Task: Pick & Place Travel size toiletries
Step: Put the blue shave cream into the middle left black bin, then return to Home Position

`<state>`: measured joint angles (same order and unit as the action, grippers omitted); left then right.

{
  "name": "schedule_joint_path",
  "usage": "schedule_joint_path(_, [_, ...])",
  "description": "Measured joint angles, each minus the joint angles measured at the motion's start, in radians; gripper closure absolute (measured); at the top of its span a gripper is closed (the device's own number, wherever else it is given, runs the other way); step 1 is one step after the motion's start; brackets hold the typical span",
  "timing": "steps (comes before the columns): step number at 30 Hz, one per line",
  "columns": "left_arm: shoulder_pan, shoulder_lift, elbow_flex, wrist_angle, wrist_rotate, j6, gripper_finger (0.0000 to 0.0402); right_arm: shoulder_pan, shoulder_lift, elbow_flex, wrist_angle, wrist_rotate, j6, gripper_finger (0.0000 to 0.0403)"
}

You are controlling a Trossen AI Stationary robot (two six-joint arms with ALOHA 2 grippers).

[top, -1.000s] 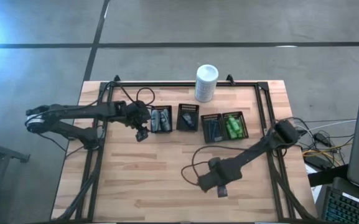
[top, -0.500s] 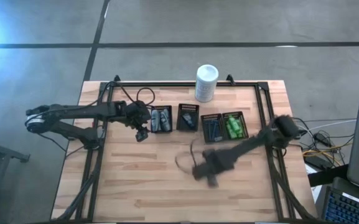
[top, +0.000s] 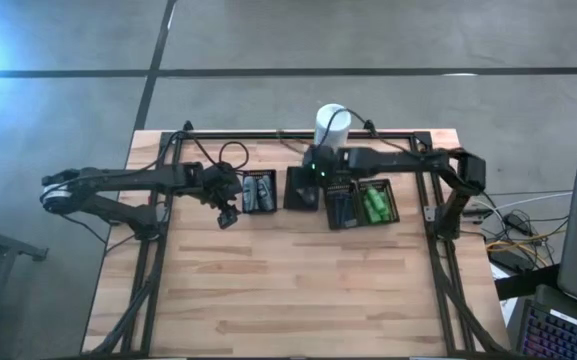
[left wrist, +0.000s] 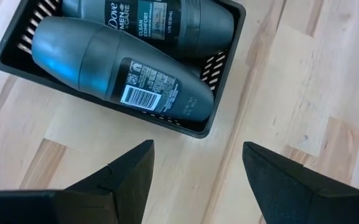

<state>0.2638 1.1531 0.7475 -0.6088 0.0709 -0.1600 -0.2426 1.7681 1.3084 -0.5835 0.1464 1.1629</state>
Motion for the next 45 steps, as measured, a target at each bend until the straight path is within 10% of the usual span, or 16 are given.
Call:
schedule_joint_path(6, [0.000,0.000,0.000,-0.001,0.000,-0.001,0.0152,-0.055,0.060,0.036,0.030,-0.140,-0.098,0.0190])
schedule_joint_path(17, [0.000,-0.005,0.001,-0.054,-0.004,-0.007,0.0152,0.255,-0.129,0.045,-0.070,0.152,-0.184,0.0108])
schedule_joint_path(21, [0.004,-0.074,0.000,-0.020,0.157,0.040,0.0152,0.378,-0.251,0.012,0.101,0.148,-0.227,0.0089])
schedule_joint_path(26, [0.070,-0.294,-0.057,-0.029,0.185,0.067,0.0152,0.406,-0.452,-0.266,0.308,0.136,-0.235,0.0069])
schedule_joint_path(35, [0.098,-0.840,-0.203,0.060,0.257,-0.004,0.0152,0.375,-0.771,-0.868,1.329,-0.056,-0.698,0.0042])
schedule_joint_path(41, [0.099,-1.143,-0.293,0.103,0.172,-0.099,0.0152,0.370,-0.942,-1.087,1.515,-0.015,-0.826,0.0050])
schedule_joint_path(45, [0.095,-1.128,-0.329,0.093,0.136,-0.155,0.0152,0.369,-1.050,-1.182,1.530,-0.012,-0.873,0.0063])
